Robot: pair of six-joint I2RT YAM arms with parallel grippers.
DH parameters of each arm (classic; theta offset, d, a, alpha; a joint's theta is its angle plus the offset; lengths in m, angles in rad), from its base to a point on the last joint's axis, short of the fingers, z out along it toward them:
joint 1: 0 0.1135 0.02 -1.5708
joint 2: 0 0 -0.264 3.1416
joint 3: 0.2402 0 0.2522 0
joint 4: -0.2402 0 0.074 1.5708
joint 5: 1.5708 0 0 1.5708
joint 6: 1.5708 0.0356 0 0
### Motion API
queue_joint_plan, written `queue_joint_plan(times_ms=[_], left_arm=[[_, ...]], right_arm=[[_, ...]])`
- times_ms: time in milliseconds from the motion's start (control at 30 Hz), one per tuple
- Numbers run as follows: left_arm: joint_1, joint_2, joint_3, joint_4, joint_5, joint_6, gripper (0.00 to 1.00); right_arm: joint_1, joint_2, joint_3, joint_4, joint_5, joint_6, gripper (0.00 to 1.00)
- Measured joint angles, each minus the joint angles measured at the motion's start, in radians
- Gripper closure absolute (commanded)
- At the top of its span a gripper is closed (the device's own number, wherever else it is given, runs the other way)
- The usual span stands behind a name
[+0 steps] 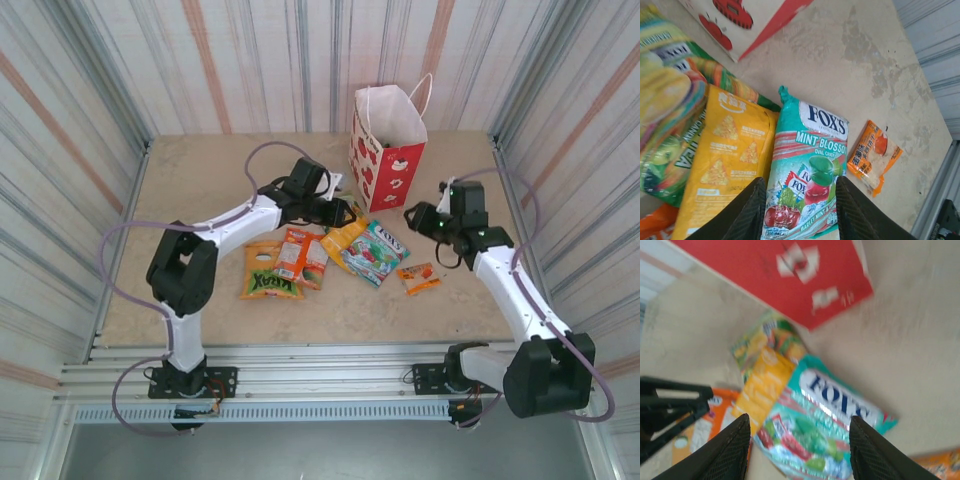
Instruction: Place the snacks into the paper bag
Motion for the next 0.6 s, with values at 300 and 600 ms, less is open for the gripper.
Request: queue_joint_plan(times_ms=[300,600], left_arm=[[-0.014,0.130,0.033,-0.003,0.088,-0.044,0.55],[-0.031,0.176,0.060,-0.032,0.100,-0.043,0.55]], right_arm=[[0.019,0.060,-0.160,0.063,-0.090,0.080,0.46],[0.047,0.203,-0.197,0.134,-0.142,0.078,0.51]])
